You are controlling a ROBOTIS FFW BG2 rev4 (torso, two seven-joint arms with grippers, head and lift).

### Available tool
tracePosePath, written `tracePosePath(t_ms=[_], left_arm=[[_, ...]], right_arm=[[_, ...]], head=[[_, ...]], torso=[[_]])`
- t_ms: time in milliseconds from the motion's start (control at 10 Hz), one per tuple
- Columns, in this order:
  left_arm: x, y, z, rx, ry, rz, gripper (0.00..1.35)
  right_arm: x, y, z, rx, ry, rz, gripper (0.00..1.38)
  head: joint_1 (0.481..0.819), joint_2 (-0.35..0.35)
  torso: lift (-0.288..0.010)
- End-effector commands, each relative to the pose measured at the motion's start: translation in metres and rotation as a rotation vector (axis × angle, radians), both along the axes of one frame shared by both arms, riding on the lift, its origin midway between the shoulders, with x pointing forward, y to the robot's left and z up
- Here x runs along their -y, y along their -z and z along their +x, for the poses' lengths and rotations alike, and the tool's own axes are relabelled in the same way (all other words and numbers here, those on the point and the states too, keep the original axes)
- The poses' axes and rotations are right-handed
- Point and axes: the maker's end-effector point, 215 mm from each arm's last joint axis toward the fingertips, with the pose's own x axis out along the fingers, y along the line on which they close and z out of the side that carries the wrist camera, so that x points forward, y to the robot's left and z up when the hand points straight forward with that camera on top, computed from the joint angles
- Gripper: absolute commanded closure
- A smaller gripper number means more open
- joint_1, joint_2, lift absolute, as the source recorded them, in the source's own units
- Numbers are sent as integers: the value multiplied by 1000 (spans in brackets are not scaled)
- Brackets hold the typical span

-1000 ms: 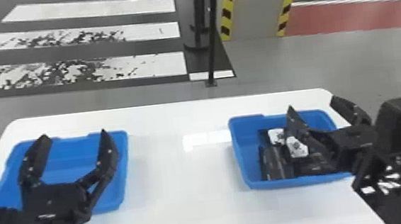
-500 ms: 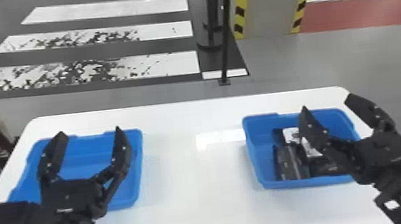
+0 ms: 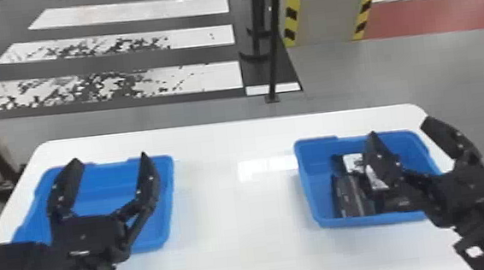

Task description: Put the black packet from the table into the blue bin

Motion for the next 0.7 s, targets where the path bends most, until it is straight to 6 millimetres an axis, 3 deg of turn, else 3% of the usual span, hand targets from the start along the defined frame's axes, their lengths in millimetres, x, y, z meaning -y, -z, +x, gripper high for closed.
tracePosePath(t_ms=[0,600], left_arm=[[0,0,0,0,0,0,88],[0,0,-1,0,0,0,88]], right_arm=[[0,-1,0,4,0,0,163],[1,-4,0,16,3,8,163]], head=[[695,-36],[695,-37]], torso=[[-110],[-110]])
